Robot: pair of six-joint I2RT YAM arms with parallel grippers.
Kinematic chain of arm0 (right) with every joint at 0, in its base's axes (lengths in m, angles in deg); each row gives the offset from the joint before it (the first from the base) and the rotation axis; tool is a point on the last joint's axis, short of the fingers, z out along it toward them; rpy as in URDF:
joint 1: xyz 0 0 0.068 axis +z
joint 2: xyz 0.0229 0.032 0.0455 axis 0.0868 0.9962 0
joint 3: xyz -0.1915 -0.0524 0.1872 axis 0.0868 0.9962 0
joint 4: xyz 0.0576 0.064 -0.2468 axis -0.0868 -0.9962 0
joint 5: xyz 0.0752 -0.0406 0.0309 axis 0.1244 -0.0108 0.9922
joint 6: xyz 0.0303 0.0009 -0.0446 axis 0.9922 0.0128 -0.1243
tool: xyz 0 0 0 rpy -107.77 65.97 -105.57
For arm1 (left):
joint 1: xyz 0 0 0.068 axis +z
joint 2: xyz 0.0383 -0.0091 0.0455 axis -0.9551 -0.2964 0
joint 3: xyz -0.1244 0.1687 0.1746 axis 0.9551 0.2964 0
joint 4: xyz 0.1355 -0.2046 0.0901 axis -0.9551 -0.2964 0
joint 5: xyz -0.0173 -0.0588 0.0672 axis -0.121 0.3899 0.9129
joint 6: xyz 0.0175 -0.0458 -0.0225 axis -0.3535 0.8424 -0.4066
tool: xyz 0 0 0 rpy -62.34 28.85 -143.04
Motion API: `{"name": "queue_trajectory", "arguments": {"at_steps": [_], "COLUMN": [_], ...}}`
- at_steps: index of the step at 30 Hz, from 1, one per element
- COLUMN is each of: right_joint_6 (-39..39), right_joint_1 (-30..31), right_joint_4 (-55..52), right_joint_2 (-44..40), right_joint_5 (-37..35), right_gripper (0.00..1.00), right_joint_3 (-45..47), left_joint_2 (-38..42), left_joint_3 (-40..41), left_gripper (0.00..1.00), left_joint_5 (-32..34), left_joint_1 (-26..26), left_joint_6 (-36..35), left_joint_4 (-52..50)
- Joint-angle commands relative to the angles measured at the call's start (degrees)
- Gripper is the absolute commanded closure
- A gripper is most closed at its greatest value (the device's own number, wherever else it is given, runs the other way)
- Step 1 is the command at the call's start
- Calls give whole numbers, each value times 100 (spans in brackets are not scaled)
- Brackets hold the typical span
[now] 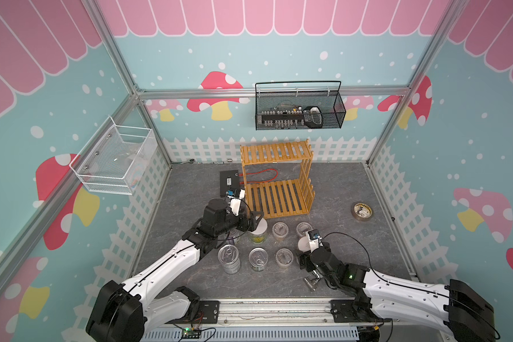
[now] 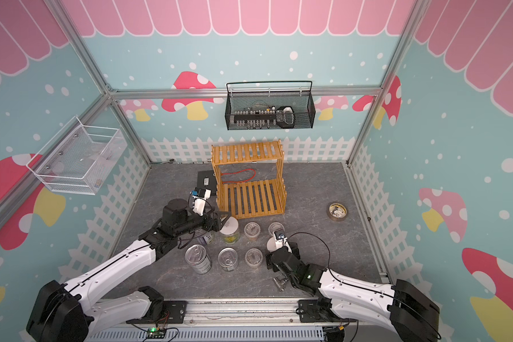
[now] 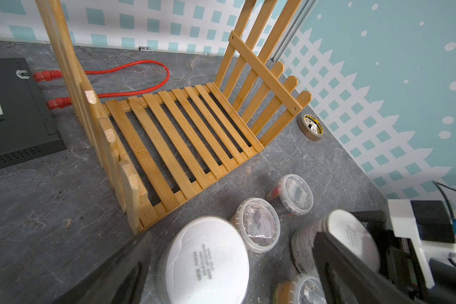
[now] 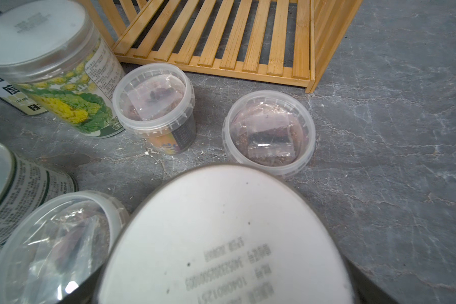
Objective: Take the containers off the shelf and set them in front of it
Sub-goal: Place the container at the center of the board.
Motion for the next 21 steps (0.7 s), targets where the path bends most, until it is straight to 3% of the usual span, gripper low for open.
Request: {"name": "queue_trajectory", "arguments": {"at_steps": [1,10,16,21], "right_joint_6": [211,272,211,128], "right_joint_1": [-29,-22,-21,-25], "right_joint_4": [-424,-753,-731,-838], "right_joint_2": [-98,-229,-120,-221], "right_joint_5": [-4,-47,-118,-296], "right_gripper": [33,28,9,3], "right_joint_3": [-50,-57,-126,-267], "left_joint_2": [80,79,88,97], "left_joint_3": [38,95,90,51], "left_gripper": [1,1,1,1], "left_joint_5": [24,21,56,85], "left_joint_1": [-22,-31,-31,-31], "left_joint_6": [-22,-22,-38,-47], "left_joint_4": [26,30,31,32]}}
